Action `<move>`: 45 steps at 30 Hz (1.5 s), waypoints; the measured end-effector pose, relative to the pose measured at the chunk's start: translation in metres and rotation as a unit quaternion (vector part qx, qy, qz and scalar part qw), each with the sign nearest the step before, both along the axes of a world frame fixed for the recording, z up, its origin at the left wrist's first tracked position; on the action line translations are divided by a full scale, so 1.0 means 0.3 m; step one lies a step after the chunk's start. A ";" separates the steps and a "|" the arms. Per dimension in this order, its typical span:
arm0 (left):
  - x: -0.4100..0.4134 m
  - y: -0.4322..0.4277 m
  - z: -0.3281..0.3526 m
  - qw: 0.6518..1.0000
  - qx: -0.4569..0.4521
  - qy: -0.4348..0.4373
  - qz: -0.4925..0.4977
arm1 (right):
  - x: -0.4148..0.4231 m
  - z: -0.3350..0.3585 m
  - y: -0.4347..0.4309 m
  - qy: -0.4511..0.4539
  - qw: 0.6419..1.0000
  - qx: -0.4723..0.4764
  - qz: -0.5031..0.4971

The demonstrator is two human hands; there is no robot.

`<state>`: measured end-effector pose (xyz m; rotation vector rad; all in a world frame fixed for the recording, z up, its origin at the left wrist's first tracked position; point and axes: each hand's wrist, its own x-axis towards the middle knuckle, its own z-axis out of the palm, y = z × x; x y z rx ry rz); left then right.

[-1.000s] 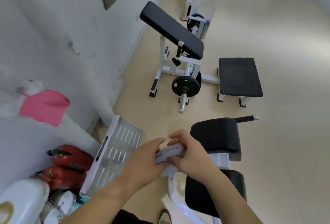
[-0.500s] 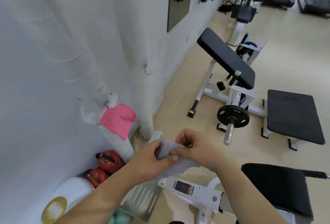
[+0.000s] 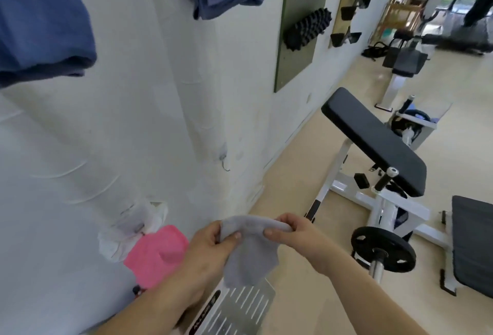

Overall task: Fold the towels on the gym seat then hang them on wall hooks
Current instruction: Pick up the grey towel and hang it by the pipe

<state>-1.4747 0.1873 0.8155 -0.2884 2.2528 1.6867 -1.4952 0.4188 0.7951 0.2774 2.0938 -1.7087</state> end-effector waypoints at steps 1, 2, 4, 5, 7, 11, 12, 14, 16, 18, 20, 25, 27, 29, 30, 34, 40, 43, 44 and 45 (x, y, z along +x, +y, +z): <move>-0.037 0.017 -0.002 1.000 -0.008 -0.004 0.012 | -0.048 -0.007 0.010 0.008 1.000 0.000 -0.001; -0.077 0.031 -0.005 0.999 -0.018 -0.008 0.025 | -0.097 -0.008 0.016 0.013 1.000 0.000 -0.001; -0.167 0.055 -0.011 0.998 -0.042 -0.009 0.054 | -0.203 -0.006 0.018 0.031 0.999 0.012 -0.011; -0.208 0.068 -0.008 0.996 -0.047 -0.012 0.069 | -0.256 -0.010 0.014 0.045 0.999 0.017 -0.022; -0.304 0.087 -0.017 0.995 -0.038 -0.025 0.087 | -0.371 -0.018 -0.001 0.064 0.996 0.027 -0.058; -0.455 0.097 -0.032 0.990 -0.048 -0.038 0.125 | -0.546 -0.046 -0.025 0.081 0.990 0.073 -0.094; -0.489 0.094 -0.042 0.989 -0.054 -0.041 0.132 | -0.587 -0.062 -0.032 0.090 0.988 0.094 -0.081; -0.548 0.079 -0.064 0.987 -0.068 -0.045 0.141 | -0.666 -0.098 -0.054 0.118 0.982 0.138 -0.054; -0.598 0.054 -0.101 0.983 -0.081 -0.039 0.157 | -0.737 -0.128 -0.081 0.140 0.978 0.151 -0.039; -0.642 0.030 -0.133 0.979 -0.095 -0.024 0.181 | -0.801 -0.147 -0.112 0.154 0.976 0.154 -0.025; -0.683 0.009 -0.173 0.975 -0.103 -0.014 0.199 | -0.858 -0.167 -0.142 0.158 0.975 0.155 -0.018; -0.774 -0.040 -0.274 0.966 -0.158 -0.026 0.201 | -0.952 -0.247 -0.207 0.143 0.974 0.178 -0.007; -0.804 -0.047 -0.306 0.964 -0.184 -0.029 0.189 | -0.975 -0.285 -0.215 0.122 0.974 0.192 0.008; -0.829 -0.047 -0.339 0.962 -0.207 -0.044 0.175 | -0.991 -0.316 -0.216 0.081 0.977 0.195 0.029; -0.838 -0.045 -0.352 0.960 -0.216 -0.054 0.169 | -0.993 -0.324 -0.213 0.060 0.978 0.195 0.037; -0.860 -0.036 -0.388 0.961 -0.196 -0.096 0.169 | -0.993 -0.298 -0.210 0.099 0.966 0.235 0.030; -0.860 0.004 -0.345 0.948 -0.195 -0.046 0.246 | -0.973 -0.250 -0.240 0.223 0.934 0.221 0.171; -0.813 0.032 -0.305 0.953 -0.212 0.064 0.205 | -0.987 -0.227 -0.202 0.176 0.924 0.226 0.254; -0.789 0.048 -0.297 0.958 -0.203 0.089 0.180 | -0.994 -0.223 -0.189 0.165 0.914 0.234 0.287; -0.765 0.063 -0.297 0.964 -0.191 0.104 0.154 | -1.000 -0.217 -0.183 0.164 0.904 0.241 0.311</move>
